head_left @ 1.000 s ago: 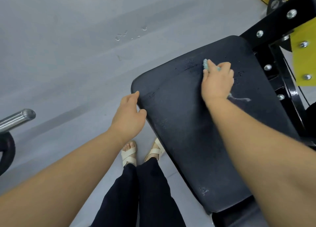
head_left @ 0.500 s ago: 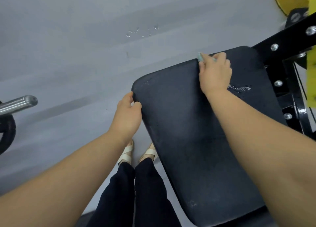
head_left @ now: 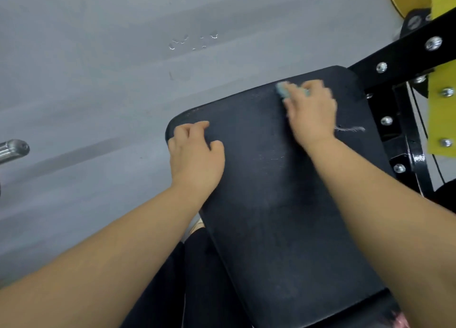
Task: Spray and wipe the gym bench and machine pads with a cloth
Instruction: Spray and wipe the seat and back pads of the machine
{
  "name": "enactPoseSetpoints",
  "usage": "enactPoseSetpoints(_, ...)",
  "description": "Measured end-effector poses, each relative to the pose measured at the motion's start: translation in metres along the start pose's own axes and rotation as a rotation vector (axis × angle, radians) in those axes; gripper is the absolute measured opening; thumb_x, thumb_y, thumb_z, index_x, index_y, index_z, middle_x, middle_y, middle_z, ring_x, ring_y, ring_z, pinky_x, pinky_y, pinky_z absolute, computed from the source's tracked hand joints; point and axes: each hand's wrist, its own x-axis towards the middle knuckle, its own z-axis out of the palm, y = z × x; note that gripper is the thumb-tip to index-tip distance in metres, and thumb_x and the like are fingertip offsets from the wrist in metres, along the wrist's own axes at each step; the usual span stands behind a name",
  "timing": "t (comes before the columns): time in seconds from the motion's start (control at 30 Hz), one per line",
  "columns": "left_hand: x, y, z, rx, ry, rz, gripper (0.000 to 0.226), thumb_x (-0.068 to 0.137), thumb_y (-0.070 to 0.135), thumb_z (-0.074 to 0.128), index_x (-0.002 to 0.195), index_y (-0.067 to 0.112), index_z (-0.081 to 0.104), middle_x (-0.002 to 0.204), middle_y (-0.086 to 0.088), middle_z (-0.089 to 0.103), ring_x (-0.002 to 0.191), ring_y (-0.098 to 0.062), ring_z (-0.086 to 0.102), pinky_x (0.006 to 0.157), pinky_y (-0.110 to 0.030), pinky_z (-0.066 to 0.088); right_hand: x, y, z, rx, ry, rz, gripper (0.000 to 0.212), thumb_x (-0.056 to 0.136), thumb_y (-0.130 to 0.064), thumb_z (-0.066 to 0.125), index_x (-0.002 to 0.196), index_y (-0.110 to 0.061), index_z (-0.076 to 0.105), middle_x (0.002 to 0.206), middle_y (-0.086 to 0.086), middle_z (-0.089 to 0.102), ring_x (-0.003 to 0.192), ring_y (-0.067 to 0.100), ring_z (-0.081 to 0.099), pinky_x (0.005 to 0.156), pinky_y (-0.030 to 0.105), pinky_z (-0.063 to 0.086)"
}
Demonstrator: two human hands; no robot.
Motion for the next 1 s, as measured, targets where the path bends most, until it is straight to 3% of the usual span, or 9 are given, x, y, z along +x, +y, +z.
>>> enactPoseSetpoints(0.1, 0.004, 0.015, 0.014, 0.022, -0.075, 0.059, 0.043, 0.095, 0.02, 0.037, 0.137, 0.024, 0.041, 0.141, 0.001, 0.035, 0.129, -0.02, 0.027, 0.095, -0.026, 0.027, -0.012, 0.004, -0.002, 0.04, 0.005, 0.369, 0.037, 0.096, -0.029, 0.045, 0.134, -0.031, 0.049, 0.128, 0.01, 0.043, 0.105, 0.033, 0.045, 0.087, 0.04, 0.036)
enactPoseSetpoints(0.27, 0.007, 0.033, 0.035, 0.128, -0.108, 0.198, 0.041, 0.098, 0.027, 0.036, 0.139, 0.022, 0.04, 0.144, 0.001, 0.035, 0.132, -0.021, 0.027, 0.104, -0.032, 0.027, -0.08, -0.026, 0.003, 0.154, -0.008, -0.279, 0.038, 0.085, -0.034, 0.043, 0.12, -0.025, 0.057, 0.099, 0.011, 0.057, 0.072, 0.032, 0.051, 0.061, 0.038, 0.044)
enactPoseSetpoints(0.37, 0.006, 0.034, 0.046, 0.344, -0.195, 0.283, 0.043, 0.098, 0.034, 0.035, 0.14, 0.026, 0.037, 0.151, 0.003, 0.024, 0.138, -0.021, 0.016, 0.109, -0.036, 0.022, -0.072, 0.028, -0.008, 0.139, -0.094, -0.566, 0.034, 0.088, -0.032, 0.046, 0.121, -0.026, 0.053, 0.1, 0.013, 0.057, 0.073, 0.032, 0.051, 0.064, 0.039, 0.045)
enactPoseSetpoints(0.43, 0.005, 0.031, 0.051, 0.484, -0.242, 0.308, 0.046, 0.098, 0.038, 0.035, 0.143, 0.028, 0.032, 0.155, 0.001, 0.013, 0.141, -0.024, 0.007, 0.112, -0.039, 0.018, -0.052, 0.071, -0.009, 0.057, 0.04, -0.349, 0.035, 0.089, -0.03, 0.047, 0.122, -0.025, 0.057, 0.104, 0.018, 0.056, 0.077, 0.039, 0.053, 0.067, 0.045, 0.049)
enactPoseSetpoints(0.53, 0.002, 0.03, 0.054, 0.544, -0.253, 0.307, 0.049, 0.097, 0.04, 0.036, 0.145, 0.031, 0.027, 0.156, 0.0, 0.007, 0.142, -0.026, 0.003, 0.113, -0.04, 0.015, -0.031, 0.104, -0.015, 0.043, 0.078, 0.324, 0.037, 0.094, -0.026, 0.049, 0.13, -0.026, 0.055, 0.122, 0.017, 0.047, 0.102, 0.04, 0.048, 0.084, 0.044, 0.041)
enactPoseSetpoints(0.6, 0.003, 0.033, 0.055, 0.515, -0.223, 0.286, 0.047, 0.097, 0.038, 0.038, 0.143, 0.031, 0.031, 0.155, 0.0, 0.011, 0.141, -0.025, 0.005, 0.112, -0.04, 0.016, -0.034, 0.078, -0.012, -0.004, 0.06, 0.497, 0.038, 0.095, -0.028, 0.048, 0.133, -0.028, 0.05, 0.127, 0.012, 0.044, 0.108, 0.035, 0.045, 0.087, 0.041, 0.036)
enactPoseSetpoints(0.83, 0.01, 0.052, 0.059, 0.475, -0.108, 0.242, 0.04, 0.095, 0.027, 0.039, 0.135, 0.022, 0.043, 0.147, 0.0, 0.028, 0.135, -0.025, 0.019, 0.106, -0.039, 0.024, -0.075, 0.012, -0.005, 0.188, -0.055, -0.367, 0.041, 0.083, -0.035, 0.043, 0.116, -0.025, 0.065, 0.099, 0.008, 0.06, 0.073, 0.03, 0.053, 0.061, 0.033, 0.041)
enactPoseSetpoints(0.9, 0.016, 0.055, 0.057, 0.501, -0.119, 0.277, 0.041, 0.095, 0.025, 0.039, 0.136, 0.022, 0.042, 0.146, 0.0, 0.028, 0.135, -0.025, 0.019, 0.106, -0.039, 0.024, -0.055, 0.056, -0.011, 0.121, -0.004, -0.329, 0.038, 0.084, -0.033, 0.045, 0.116, -0.025, 0.065, 0.101, 0.012, 0.06, 0.075, 0.034, 0.054, 0.063, 0.038, 0.045)
enactPoseSetpoints(1.0, 0.023, 0.063, 0.061, 0.539, -0.168, 0.335, 0.042, 0.096, 0.027, 0.038, 0.137, 0.024, 0.041, 0.147, 0.001, 0.027, 0.136, -0.023, 0.017, 0.107, -0.039, 0.022, -0.017, 0.116, -0.013, 0.027, 0.086, 0.178, 0.036, 0.09, -0.029, 0.049, 0.124, -0.026, 0.059, 0.118, 0.017, 0.051, 0.094, 0.04, 0.051, 0.079, 0.046, 0.044)
